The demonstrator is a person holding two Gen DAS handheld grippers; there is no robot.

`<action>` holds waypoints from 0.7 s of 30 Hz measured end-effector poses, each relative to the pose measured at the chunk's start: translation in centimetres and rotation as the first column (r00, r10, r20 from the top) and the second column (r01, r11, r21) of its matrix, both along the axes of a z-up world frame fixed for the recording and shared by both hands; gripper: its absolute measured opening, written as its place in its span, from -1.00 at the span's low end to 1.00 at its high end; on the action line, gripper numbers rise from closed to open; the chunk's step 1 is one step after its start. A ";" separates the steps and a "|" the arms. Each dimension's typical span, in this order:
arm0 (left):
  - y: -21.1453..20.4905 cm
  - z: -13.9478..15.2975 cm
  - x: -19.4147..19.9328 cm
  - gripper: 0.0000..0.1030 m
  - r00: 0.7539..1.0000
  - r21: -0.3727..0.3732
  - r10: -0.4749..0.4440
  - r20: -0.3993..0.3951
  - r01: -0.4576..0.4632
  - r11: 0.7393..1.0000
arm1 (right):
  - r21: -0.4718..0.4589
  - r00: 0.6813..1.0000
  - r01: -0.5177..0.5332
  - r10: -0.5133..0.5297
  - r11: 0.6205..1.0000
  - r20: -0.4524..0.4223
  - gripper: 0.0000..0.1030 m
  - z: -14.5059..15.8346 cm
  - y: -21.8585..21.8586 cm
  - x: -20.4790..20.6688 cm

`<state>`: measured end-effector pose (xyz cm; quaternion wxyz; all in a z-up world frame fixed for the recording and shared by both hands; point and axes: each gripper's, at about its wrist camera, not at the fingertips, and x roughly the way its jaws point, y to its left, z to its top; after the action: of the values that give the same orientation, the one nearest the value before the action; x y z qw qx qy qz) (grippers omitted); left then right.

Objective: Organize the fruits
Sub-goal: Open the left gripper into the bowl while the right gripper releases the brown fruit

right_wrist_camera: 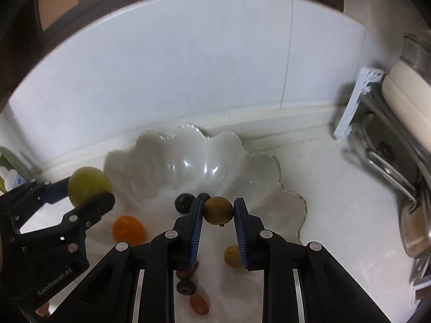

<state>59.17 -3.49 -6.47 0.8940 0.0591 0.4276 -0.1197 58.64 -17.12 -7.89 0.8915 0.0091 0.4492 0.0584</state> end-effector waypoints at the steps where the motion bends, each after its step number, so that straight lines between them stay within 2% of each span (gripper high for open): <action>1: -0.1 -0.3 0.3 -0.09 1.000 0.004 0.001 -0.011 -0.001 1.000 | 0.001 1.000 -0.001 0.001 1.000 -0.019 -0.51 -0.5 0.0 0.4; 10: -0.5 -3.0 2.4 -0.09 0.992 0.057 0.014 -0.122 -0.007 0.998 | -0.021 0.993 0.002 -0.004 1.000 -0.117 -0.51 -2.9 -0.2 2.3; 16: -0.6 -3.6 3.0 -0.08 0.988 0.057 0.011 -0.156 -0.003 0.998 | -0.011 0.987 0.010 -0.011 1.000 -0.163 -0.49 -3.9 -0.5 3.0; 17: -0.7 -3.5 3.0 -0.06 0.989 0.059 0.013 -0.149 -0.004 0.998 | -0.004 0.985 0.011 -0.011 1.000 -0.170 -0.43 -4.0 -0.7 3.0; 18: -0.7 -3.3 3.0 0.02 0.990 0.062 0.015 -0.139 -0.007 0.998 | 0.004 0.984 0.016 -0.015 1.000 -0.180 -0.31 -4.1 -0.8 3.1; 19: -0.7 -2.9 2.9 0.18 0.991 0.065 0.018 -0.131 -0.009 0.998 | 0.006 0.983 0.019 -0.017 1.000 -0.181 -0.27 -4.2 -0.8 3.1; 21: -0.7 -2.5 2.6 0.27 0.993 0.072 0.022 -0.113 -0.014 0.997 | -0.001 0.984 0.024 -0.023 1.000 -0.179 -0.24 -4.2 -0.9 3.0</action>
<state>61.80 -4.21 -8.94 0.8667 0.0801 0.4823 -0.0995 61.68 -18.00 -12.09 0.8481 0.0202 0.5273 0.0472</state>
